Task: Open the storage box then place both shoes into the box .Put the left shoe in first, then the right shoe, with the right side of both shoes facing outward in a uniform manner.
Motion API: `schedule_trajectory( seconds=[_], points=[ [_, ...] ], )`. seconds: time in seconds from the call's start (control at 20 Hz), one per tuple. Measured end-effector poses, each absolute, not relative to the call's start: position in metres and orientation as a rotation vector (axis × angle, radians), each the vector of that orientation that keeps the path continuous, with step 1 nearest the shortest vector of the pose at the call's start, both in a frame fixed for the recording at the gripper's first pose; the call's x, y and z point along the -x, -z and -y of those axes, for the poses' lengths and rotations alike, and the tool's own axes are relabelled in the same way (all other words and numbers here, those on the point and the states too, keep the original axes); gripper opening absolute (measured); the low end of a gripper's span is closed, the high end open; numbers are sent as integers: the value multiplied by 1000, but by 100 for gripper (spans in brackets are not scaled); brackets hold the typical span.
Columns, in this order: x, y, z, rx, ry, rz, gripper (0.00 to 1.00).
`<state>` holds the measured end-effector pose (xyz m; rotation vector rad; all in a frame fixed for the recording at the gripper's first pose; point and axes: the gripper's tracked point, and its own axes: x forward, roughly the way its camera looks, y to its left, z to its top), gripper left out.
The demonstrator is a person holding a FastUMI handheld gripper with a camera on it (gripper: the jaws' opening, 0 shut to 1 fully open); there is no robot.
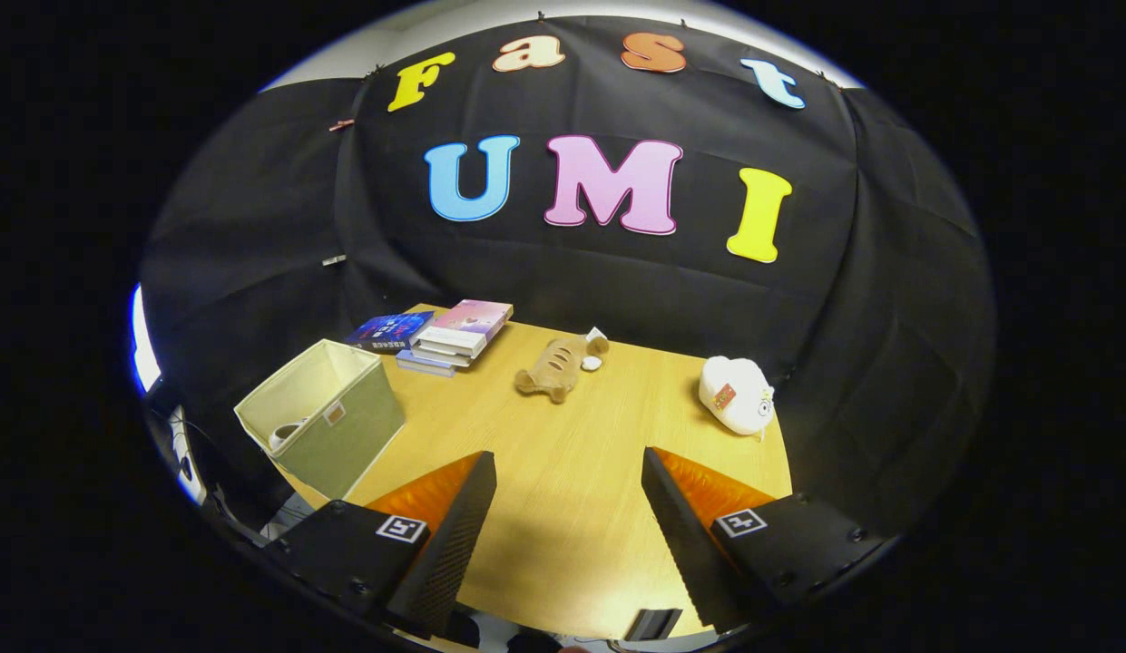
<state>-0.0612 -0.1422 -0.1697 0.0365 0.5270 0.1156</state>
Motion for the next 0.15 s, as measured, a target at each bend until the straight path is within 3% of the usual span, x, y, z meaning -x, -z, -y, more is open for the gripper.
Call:
schedule_trajectory(
  seconds=[0.15],
  points=[
    [60,177,141,-49,-138,-526,99]
  ],
)
